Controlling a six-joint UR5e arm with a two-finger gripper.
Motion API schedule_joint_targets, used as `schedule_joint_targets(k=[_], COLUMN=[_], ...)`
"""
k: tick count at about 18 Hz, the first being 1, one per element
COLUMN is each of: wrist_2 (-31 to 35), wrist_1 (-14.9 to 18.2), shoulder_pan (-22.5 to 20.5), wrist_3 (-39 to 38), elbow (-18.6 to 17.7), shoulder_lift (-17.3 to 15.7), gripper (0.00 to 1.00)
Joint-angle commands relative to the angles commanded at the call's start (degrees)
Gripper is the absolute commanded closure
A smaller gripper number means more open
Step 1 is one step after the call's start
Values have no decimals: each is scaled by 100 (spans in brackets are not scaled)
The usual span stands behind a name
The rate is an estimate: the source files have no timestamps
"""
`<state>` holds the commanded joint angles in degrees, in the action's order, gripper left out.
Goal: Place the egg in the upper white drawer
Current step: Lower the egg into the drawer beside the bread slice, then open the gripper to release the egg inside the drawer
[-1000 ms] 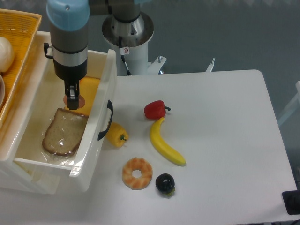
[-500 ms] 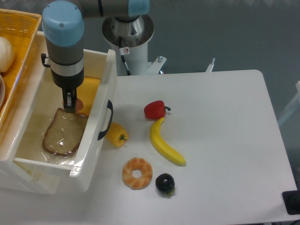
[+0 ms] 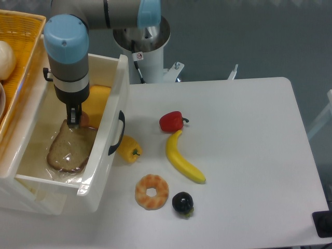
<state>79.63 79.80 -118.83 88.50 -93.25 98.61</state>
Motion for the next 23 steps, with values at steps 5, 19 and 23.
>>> schedule_joint_targets(k=[5,19,23], wrist_2=[0,-9,-17], wrist_1=[0,0,0], shoulder_pan=[0,35,35], wrist_3=[0,-9,-9], elbow=[0,-88,-97], shoulder_lift=[35,105,97], gripper=[69,66,62])
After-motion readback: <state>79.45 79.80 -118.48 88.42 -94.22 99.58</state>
